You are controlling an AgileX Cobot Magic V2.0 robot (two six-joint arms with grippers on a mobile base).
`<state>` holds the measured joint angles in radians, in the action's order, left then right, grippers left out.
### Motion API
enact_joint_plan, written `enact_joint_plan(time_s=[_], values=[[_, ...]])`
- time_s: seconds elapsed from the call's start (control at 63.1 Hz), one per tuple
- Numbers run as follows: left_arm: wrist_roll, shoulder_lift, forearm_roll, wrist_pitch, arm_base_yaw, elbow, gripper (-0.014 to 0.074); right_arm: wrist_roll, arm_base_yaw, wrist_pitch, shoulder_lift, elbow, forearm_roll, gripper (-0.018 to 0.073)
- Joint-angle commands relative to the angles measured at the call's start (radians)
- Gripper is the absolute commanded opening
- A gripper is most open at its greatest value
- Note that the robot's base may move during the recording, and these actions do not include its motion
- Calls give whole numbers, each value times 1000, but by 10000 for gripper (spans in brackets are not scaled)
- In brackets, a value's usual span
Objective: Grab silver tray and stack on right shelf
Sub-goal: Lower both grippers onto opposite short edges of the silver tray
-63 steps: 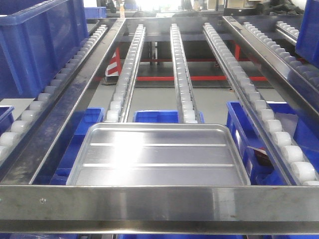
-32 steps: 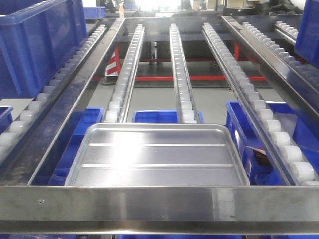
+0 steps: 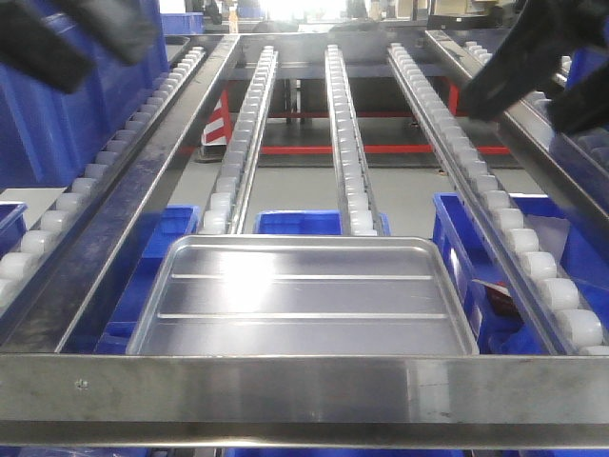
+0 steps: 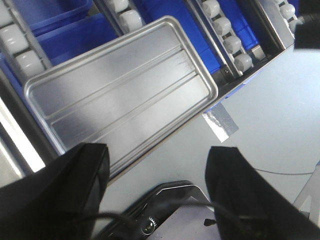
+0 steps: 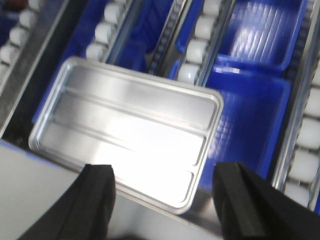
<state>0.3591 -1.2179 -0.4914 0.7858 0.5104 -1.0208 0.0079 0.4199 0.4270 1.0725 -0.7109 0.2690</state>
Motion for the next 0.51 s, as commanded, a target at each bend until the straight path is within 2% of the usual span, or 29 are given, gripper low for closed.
enact_joint_plan(time_s=[0.0,0.127,0.19,0.253,0.317,0.428,0.491], values=[[-78,-48,65,-5,27,-89,325,-8,-4,41,36,-67,12,522],[-313,-145,326,85,63,-175,325,2,-4,141,126,-145,10,522],[-441,-183,435,131,85,-204,325,19,-4,156,174,-182,-9,522],[-549,-221,511,151,106,-226,325,58,-4,165,217,-217,-56,520],[-624,-249,539,138,127,-235,325,122,-4,183,261,-255,-134,520],[-690,-289,537,74,155,-235,325,260,-4,252,342,-314,-296,520],[-716,-314,537,53,157,-235,317,315,-4,270,377,-337,-331,520]])
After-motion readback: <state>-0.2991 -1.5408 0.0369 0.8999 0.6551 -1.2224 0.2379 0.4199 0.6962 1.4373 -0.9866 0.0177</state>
